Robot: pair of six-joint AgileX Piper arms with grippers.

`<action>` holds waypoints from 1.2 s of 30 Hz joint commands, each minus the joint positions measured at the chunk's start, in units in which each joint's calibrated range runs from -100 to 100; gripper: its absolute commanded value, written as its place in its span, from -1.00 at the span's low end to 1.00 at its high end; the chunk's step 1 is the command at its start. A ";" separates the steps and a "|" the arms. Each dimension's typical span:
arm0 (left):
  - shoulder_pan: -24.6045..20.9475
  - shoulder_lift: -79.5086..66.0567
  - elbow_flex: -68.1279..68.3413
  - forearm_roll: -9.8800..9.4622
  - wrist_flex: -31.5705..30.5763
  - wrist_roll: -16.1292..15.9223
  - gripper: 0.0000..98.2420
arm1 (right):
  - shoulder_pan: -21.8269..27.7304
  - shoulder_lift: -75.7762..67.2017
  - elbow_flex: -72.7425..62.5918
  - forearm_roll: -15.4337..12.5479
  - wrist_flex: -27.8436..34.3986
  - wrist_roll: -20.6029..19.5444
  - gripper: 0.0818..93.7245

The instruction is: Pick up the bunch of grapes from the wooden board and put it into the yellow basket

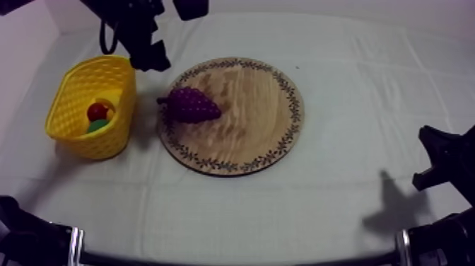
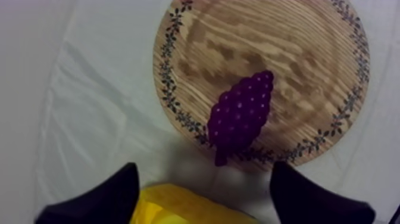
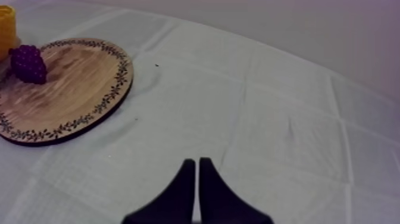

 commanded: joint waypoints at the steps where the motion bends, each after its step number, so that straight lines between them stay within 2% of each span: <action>1: -0.09 0.19 -0.20 0.22 0.53 -0.51 0.90 | 0.02 -0.01 -0.03 0.01 0.00 0.03 -0.99; 8: -0.35 1.70 2.33 0.41 -0.85 -2.66 0.96 | 0.02 -0.01 -0.03 0.01 0.00 0.01 -0.99; 16: -0.39 5.59 10.16 0.02 -13.05 -4.09 0.93 | 0.02 -0.01 -0.03 0.01 0.00 -0.01 -0.99; 26: -0.39 13.52 12.25 1.46 -24.85 -6.62 0.78 | 0.02 -0.01 -0.03 0.01 0.00 -0.01 -0.99; 36: -0.07 20.10 10.63 2.10 -27.84 -7.86 0.71 | 0.02 -0.01 -0.03 -0.01 0.00 -0.01 -0.99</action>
